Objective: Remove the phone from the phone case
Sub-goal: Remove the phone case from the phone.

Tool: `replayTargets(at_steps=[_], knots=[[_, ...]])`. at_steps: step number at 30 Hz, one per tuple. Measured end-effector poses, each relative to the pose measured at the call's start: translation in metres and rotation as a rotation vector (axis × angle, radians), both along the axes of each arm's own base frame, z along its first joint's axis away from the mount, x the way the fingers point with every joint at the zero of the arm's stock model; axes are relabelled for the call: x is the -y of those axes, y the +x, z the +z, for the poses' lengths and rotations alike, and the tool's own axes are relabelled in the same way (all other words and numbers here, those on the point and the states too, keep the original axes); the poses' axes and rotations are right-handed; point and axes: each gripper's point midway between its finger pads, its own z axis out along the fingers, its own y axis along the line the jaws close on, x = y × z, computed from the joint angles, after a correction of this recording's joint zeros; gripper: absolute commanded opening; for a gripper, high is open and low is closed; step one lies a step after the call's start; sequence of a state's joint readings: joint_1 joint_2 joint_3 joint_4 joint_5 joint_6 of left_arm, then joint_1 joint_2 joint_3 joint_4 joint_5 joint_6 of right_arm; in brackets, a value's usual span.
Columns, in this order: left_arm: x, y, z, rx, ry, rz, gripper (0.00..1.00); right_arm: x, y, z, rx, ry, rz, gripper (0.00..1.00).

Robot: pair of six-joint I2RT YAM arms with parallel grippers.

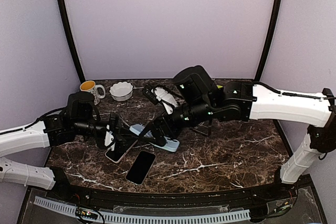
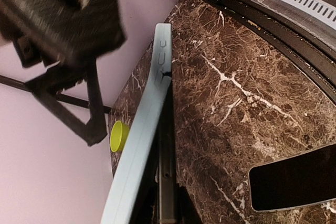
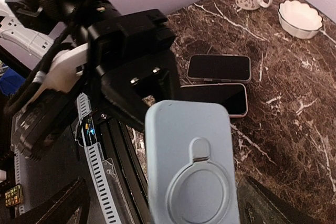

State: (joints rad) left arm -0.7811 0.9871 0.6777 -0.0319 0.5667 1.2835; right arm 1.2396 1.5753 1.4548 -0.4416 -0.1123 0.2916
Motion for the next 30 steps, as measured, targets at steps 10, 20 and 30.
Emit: replayTargets(at_steps=[10,20,30], knots=[[0.006,-0.023,-0.029,0.009,0.044,-0.058,0.00,0.002,0.005,-0.018,-0.113,-0.149,-0.001,0.99],[0.005,-0.018,-0.028,0.066,0.043,-0.040,0.00,-0.009,-0.006,-0.063,-0.218,-0.264,0.077,0.99],[0.006,-0.023,-0.031,0.092,0.055,-0.053,0.00,-0.015,0.003,-0.061,-0.226,-0.250,0.101,0.95]])
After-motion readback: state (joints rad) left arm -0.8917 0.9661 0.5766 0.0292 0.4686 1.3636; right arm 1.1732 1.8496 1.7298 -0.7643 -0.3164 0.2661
